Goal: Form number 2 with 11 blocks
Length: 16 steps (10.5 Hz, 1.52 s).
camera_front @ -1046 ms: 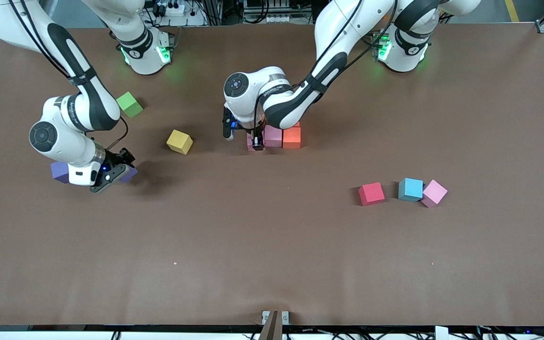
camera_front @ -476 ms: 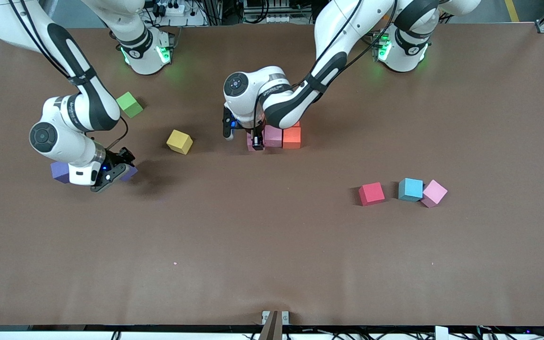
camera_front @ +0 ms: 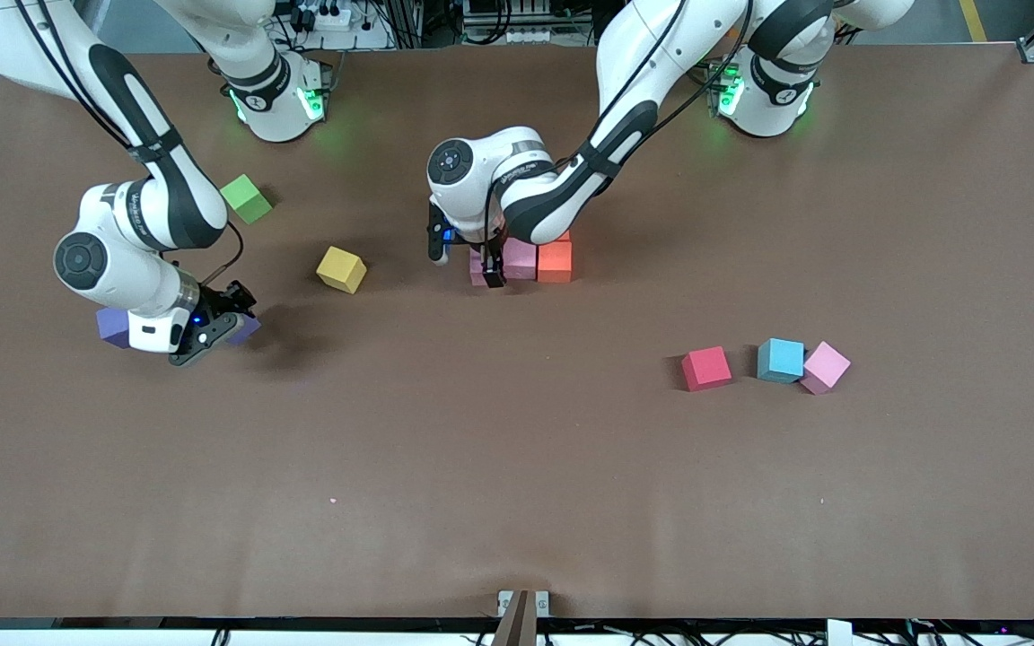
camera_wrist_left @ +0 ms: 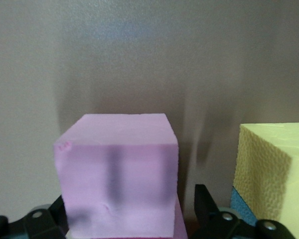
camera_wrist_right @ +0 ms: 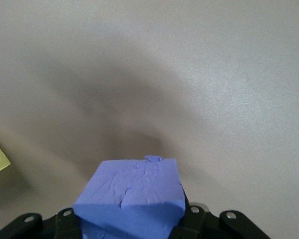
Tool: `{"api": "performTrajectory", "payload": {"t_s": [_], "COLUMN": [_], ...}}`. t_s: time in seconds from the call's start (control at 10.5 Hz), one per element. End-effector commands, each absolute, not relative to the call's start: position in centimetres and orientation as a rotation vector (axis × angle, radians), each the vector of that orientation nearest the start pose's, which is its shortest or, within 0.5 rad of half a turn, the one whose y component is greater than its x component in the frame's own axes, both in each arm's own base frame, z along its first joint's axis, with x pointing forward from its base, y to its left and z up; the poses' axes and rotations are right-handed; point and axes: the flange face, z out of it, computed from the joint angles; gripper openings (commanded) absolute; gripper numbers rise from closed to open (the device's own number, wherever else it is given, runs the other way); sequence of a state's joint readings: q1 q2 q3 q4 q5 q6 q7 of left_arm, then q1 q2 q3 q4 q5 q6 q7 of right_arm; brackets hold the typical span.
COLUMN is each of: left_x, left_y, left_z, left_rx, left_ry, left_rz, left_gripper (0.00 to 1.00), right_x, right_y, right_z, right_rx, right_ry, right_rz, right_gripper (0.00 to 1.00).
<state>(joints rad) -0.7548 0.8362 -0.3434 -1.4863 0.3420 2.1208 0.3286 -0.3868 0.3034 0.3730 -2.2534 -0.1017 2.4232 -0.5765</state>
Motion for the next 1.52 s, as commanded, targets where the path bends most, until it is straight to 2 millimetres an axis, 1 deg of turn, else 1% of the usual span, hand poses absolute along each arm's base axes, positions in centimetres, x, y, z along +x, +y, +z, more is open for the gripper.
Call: {"api": "performTrajectory", "payload": {"t_s": [0.0,0.1,0.29,0.38,0.48,0.67,0.76,0.95,1.05,1.14,1.24,1.33,1.43], "left_x": [36.3,36.3,36.4,36.5,36.3,36.4,36.9,39.7,41.6,44.3,47.5,50.1,52.8], "left_y": [-59.8,-59.9,-60.0,-60.2,-60.3,-60.0,-59.4,-56.5,-54.4,-51.7,-48.4,-45.5,-42.3], "left_z": [19.0,19.6,20.6,22.0,22.6,25.3,27.7,32.5,34.8,36.6,38.1,39.0,39.0], "left_rx": [-2.204,-2.204,-2.202,-2.215,-2.221,-2.228,-2.252,-2.328,-2.413,-2.527,-2.612,-2.675,-2.737], "left_ry": [2.119,2.120,2.124,2.124,2.127,2.118,2.108,2.018,1.932,1.792,1.661,1.556,1.454], "left_rz": [0.158,0.147,0.137,0.115,0.109,0.140,0.151,0.190,0.208,0.207,0.191,0.178,0.180], "left_gripper": [1.00,1.00,1.00,1.00,1.00,1.00,1.00,1.00,1.00,1.00,1.00,1.00,1.00], "right_x": [53.4,53.5,53.6,53.8,54.0,54.1,54.2,54.0,53.8,53.7,53.7,53.5,53.0], "right_y": [-0.4,-0.5,0.3,1.0,1.7,3.4,4.3,7.5,9.3,10.8,12.5,14.7,18.1], "right_z": [23.3,23.5,24.2,24.6,24.7,25.1,25.4,25.8,25.9,26.2,26.5,26.8,27.2], "right_rx": [-2.911,-2.916,-2.927,-2.932,-2.941,-2.960,-2.968,-2.987,-2.995,-3.005,-3.014,-3.015,-2.999], "right_ry": [-0.920,-0.907,-0.851,-0.842,-0.820,-0.773,-0.750,-0.676,-0.636,-0.585,-0.542,-0.471,-0.415], "right_rz": [0.136,0.140,0.199,0.200,0.200,0.218,0.233,0.230,0.229,0.226,0.216,0.212,0.214], "right_gripper": [0.12,0.12,0.12,0.12,0.12,0.12,0.12,0.12,0.12,0.12,0.12,0.12,0.12]}}
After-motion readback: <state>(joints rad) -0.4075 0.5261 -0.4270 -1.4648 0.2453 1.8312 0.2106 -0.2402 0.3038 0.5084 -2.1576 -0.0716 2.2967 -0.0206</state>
